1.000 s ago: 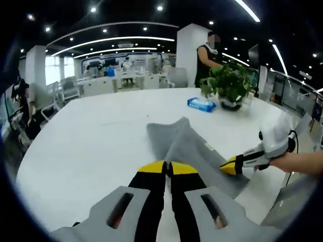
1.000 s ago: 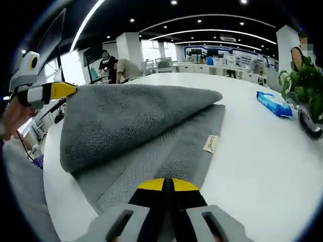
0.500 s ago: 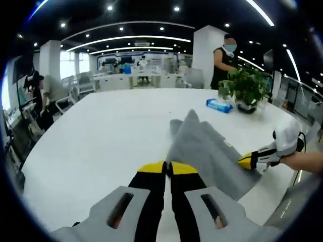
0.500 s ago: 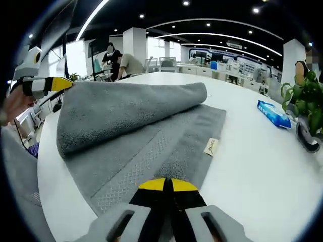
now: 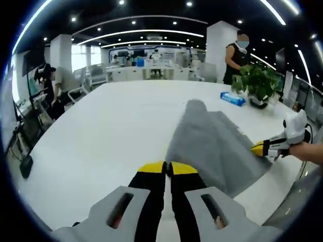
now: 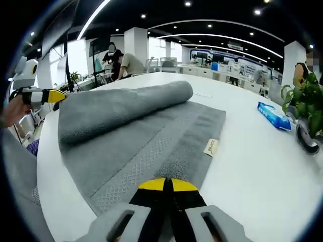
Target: Open the folded towel by lifting each exposed corner and separating the folded layers until the towel lies flat within the target outline without major curled edges
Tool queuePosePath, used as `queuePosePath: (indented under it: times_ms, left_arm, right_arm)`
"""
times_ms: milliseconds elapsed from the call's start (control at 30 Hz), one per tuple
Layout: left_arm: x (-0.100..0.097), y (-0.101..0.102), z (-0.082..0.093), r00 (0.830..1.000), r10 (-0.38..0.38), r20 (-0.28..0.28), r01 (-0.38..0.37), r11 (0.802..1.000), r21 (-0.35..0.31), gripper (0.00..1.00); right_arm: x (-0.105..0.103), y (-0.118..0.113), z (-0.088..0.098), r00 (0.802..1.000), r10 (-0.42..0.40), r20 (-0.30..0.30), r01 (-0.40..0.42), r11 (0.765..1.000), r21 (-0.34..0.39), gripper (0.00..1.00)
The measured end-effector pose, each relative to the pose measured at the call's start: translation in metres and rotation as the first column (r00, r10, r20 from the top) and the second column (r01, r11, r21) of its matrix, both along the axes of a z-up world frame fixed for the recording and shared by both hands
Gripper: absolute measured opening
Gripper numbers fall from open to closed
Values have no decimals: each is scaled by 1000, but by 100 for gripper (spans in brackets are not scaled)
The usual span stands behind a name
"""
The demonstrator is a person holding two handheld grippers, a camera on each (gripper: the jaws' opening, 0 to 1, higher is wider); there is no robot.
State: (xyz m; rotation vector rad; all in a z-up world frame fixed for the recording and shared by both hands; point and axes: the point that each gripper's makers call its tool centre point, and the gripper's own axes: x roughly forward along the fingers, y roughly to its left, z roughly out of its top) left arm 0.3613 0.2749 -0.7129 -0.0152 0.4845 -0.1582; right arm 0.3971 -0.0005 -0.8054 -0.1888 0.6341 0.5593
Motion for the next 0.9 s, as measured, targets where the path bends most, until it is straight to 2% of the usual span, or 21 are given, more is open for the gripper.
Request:
queuePosePath:
  times_ms: [367, 500, 567, 667, 900]
  left_arm:
    - [-14, 14, -11, 998, 43, -37, -43, 999, 1, 2]
    - [-20, 20, -22, 994, 67, -83, -65, 998, 20, 2]
    - [-25, 21, -31, 989, 74, -129, -72, 997, 20, 2]
    - [-23, 22, -34, 986, 80, -146, -78, 997, 15, 2]
    - [-28, 25, -42, 982, 66, -178, -49, 994, 96, 3]
  right_arm:
    - [-1, 0, 0, 1000, 3, 4, -3, 1000, 1, 0]
    - [-2, 0, 0, 1000, 3, 3, -3, 1000, 0, 0]
    - [-2, -1, 0, 1000, 1, 3, -1, 1000, 0, 0]
    - [-2, -2, 0, 1000, 0, 2, 0, 1000, -1, 0]
    - [-5, -4, 0, 1000, 2, 5, -2, 1000, -17, 0]
